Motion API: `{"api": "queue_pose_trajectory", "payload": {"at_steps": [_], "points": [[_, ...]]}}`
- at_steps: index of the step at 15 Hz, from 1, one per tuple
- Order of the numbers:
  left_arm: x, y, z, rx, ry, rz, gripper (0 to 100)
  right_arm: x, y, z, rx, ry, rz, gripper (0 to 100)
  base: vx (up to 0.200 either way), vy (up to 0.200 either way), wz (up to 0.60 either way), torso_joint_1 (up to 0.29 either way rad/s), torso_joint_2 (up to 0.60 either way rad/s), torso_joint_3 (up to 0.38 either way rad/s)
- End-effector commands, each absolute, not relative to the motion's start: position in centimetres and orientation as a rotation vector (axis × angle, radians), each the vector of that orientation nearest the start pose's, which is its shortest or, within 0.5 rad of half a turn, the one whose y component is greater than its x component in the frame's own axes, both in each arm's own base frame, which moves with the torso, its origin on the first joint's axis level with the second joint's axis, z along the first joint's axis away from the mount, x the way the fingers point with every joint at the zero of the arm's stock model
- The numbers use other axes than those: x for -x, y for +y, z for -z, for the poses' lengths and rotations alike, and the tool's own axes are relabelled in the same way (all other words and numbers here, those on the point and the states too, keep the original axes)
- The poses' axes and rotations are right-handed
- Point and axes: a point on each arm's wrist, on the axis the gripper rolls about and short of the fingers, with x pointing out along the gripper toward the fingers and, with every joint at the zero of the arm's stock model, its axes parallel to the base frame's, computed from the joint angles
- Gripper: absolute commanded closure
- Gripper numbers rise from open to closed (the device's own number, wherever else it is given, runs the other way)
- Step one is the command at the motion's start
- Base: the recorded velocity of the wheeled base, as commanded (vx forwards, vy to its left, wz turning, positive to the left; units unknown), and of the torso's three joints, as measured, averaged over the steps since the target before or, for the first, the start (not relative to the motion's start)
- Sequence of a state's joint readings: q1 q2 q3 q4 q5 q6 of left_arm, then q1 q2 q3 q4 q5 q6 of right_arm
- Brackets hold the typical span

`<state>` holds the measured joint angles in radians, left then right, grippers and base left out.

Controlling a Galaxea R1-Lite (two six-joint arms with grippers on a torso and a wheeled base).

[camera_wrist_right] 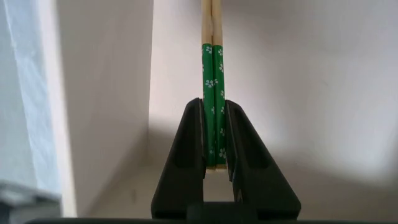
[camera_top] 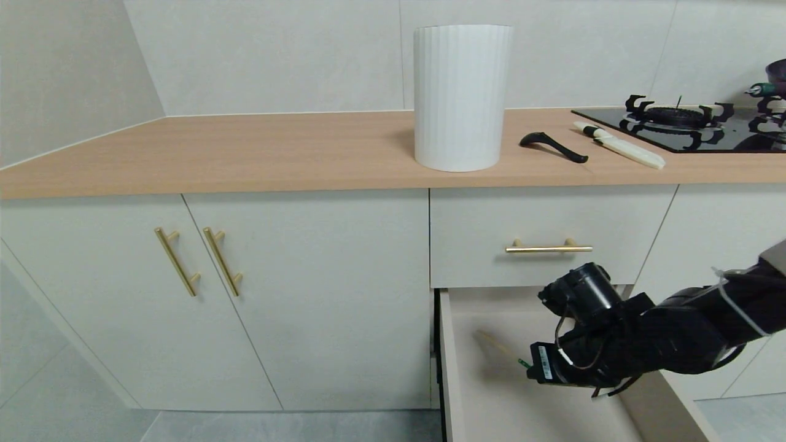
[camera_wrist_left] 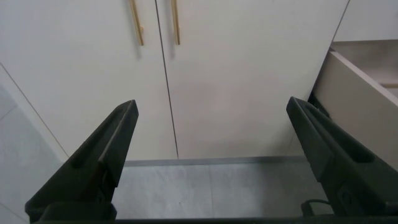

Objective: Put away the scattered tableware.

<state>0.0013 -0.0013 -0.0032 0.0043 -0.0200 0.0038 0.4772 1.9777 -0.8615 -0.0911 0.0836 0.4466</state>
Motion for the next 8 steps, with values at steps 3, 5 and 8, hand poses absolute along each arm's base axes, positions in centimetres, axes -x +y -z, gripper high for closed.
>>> {"api": "queue_pose_trajectory", "payload": {"at_steps": [3,5,8], "points": [[2.3,0.0,-7.6,-0.005,0.001,0.018,0,-29.3,16.4,-1.4,-0.128,1.165,-0.194,100,0.000,0.000,0.00,0.000,0.00,0.000],[2.3,0.0,-7.6,-0.003,0.002,0.018,0,-29.2,17.1,0.1,-0.100,1.177,-0.195,100,0.000,0.000,0.00,0.000,0.00,0.000],[2.3,0.0,-7.6,-0.003,0.002,0.018,0,-28.9,18.0,1.3,-0.093,1.193,-0.187,100,0.000,0.000,0.00,0.000,0.00,0.000]]}}
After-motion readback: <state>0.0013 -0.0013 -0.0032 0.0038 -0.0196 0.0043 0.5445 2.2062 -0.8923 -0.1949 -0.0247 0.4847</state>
